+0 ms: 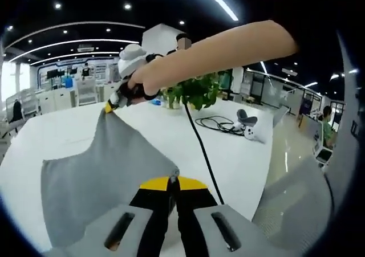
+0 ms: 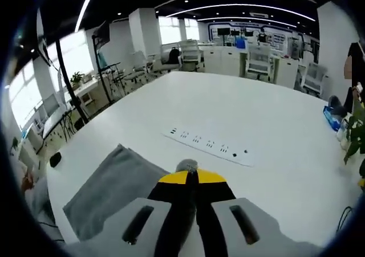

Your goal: Fold the towel on the table until its edges align and the towel forms a compact rectangular stack.

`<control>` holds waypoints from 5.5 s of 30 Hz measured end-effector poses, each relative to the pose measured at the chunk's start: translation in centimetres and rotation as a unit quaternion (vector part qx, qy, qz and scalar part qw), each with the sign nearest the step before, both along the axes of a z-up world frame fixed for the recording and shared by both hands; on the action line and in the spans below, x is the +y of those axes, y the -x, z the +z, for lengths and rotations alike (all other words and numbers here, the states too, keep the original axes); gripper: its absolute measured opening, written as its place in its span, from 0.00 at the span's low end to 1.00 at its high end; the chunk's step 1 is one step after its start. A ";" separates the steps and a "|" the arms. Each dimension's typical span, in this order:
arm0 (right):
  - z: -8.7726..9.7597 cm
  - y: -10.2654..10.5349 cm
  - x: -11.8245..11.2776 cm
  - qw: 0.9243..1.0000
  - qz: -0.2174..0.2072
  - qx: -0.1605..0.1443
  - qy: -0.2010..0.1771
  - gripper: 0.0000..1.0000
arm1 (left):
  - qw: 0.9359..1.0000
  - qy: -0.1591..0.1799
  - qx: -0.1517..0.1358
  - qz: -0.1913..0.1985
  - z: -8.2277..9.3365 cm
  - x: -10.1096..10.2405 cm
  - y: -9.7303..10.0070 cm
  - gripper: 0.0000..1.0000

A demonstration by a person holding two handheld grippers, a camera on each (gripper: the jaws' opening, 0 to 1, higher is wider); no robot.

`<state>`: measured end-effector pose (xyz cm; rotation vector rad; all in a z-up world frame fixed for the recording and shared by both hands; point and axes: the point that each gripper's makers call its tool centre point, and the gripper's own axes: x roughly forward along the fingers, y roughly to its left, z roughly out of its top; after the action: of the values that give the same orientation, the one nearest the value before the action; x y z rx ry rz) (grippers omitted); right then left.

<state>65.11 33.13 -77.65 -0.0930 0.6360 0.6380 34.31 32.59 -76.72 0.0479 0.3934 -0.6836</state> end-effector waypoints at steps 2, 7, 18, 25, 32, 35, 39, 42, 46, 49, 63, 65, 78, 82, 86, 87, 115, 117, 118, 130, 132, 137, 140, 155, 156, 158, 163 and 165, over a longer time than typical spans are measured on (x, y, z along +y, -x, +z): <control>0.2 0.2 0.8 1.000 0.005 0.001 -0.004 0.01 | 1.000 0.002 0.000 0.017 0.1 1.1 -0.1 0.03; 0.3 0.5 2.6 1.000 0.013 0.003 -0.007 0.01 | 0.999 0.007 -0.002 0.049 0.4 3.5 0.0 0.03; 1.1 0.8 6.1 0.999 0.026 0.012 -0.034 0.01 | 0.992 0.014 0.010 0.122 -0.3 8.2 1.5 0.03; 1.2 1.4 9.2 0.998 0.040 0.016 -0.043 0.01 | 0.987 0.021 0.015 0.159 -0.5 10.7 2.1 0.03; 0.6 1.6 11.9 0.997 0.055 0.026 -0.051 0.01 | 0.978 0.018 0.026 0.208 -1.9 14.1 2.6 0.03; 0.3 1.6 13.1 0.997 0.064 0.029 -0.044 0.01 | 0.973 0.026 0.034 0.225 -3.2 15.5 2.8 0.03; 0.1 2.0 14.6 0.996 0.074 0.030 -0.042 0.01 | 0.965 0.033 0.036 0.258 -3.6 16.8 3.1 0.03; -0.3 2.0 15.6 0.996 0.079 0.030 -0.041 0.01 | 0.959 0.044 0.036 0.277 -3.7 17.5 3.2 0.03; -1.0 2.2 16.7 0.995 0.086 0.034 -0.038 0.01 | 0.952 0.056 0.048 0.298 -4.6 18.7 3.3 0.04; -1.9 2.4 17.6 0.995 0.091 0.038 -0.032 0.01 | 0.946 0.060 0.064 0.313 -5.7 19.5 3.5 0.04; -6.0 3.0 21.8 0.992 0.119 0.045 -0.004 0.01 | 0.937 0.066 0.105 0.327 -9.5 21.9 3.5 0.04; -6.5 3.0 22.5 0.991 0.123 0.043 -0.006 0.01 | 0.935 0.065 0.116 0.329 -10.3 22.1 3.7 0.04; -9.4 2.1 24.1 0.992 0.117 0.044 0.008 0.02 | 0.915 0.111 0.148 0.359 -12.7 22.9 4.0 0.04; -9.7 2.5 24.3 0.992 0.121 0.044 0.012 0.03 | 0.911 0.117 0.154 0.365 -13.0 23.2 4.1 0.04; -9.4 3.0 24.3 0.991 0.125 0.037 0.006 0.05 | 0.910 0.114 0.157 0.367 -13.4 23.6 4.4 0.07; -9.3 3.1 24.4 0.991 0.130 0.035 0.004 0.05 | 0.909 0.114 0.157 0.369 -13.4 23.7 4.4 0.06; -8.3 4.0 18.4 0.988 0.152 0.023 0.018 0.28 | 0.954 0.032 0.100 0.280 -9.7 24.1 -2.0 0.29; -8.6 4.2 17.4 0.989 0.145 0.029 0.020 0.29 | 0.961 0.023 0.093 0.259 -9.5 23.5 -3.1 0.31; -8.9 4.3 16.9 0.990 0.138 0.034 0.016 0.30 | 0.964 0.017 0.089 0.250 -9.4 23.2 -3.7 0.34; -10.1 6.8 11.8 0.992 0.109 0.058 0.014 0.34 | 0.975 -0.019 0.079 0.205 -9.2 22.5 -7.7 0.42; -10.3 6.9 11.1 0.993 0.105 0.059 0.014 0.34 | 0.976 -0.027 0.078 0.199 -9.2 22.5 -8.0 0.43; -10.1 7.3 9.6 0.994 0.094 0.060 0.011 0.34 | 0.978 -0.038 0.079 0.188 -9.2 22.4 -8.6 0.43; -10.0 7.7 8.8 0.995 0.075 0.068 -0.006 0.34 | 0.980 -0.047 0.078 0.178 -9.4 22.3 -9.0 0.45; -11.7 11.0 6.0 0.994 0.058 0.094 -0.020 0.35 | 0.975 -0.037 0.083 0.204 -10.2 23.9 -11.3 0.45; -11.9 10.9 6.0 0.994 0.057 0.094 -0.021 0.35 | 0.975 -0.038 0.083 0.204 -10.2 23.9 -11.4 0.45; -11.8 11.3 5.8 0.994 0.057 0.096 -0.022 0.35 | 0.974 -0.040 0.087 0.206 -10.5 24.3 -11.6 0.45; -11.8 11.6 5.5 0.993 0.059 0.101 -0.023 0.35 | 0.972 -0.051 0.093 0.211 -11.0 24.8 -11.8 0.44; -11.7 12.2 5.6 0.993 0.060 0.102 -0.025 0.35 | 0.971 -0.053 0.097 0.213 -11.2 24.9 -11.8 0.43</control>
<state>52.95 38.71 -89.34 -0.0204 0.8153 0.7859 46.13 57.49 -87.92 -0.0030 0.6067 -0.2427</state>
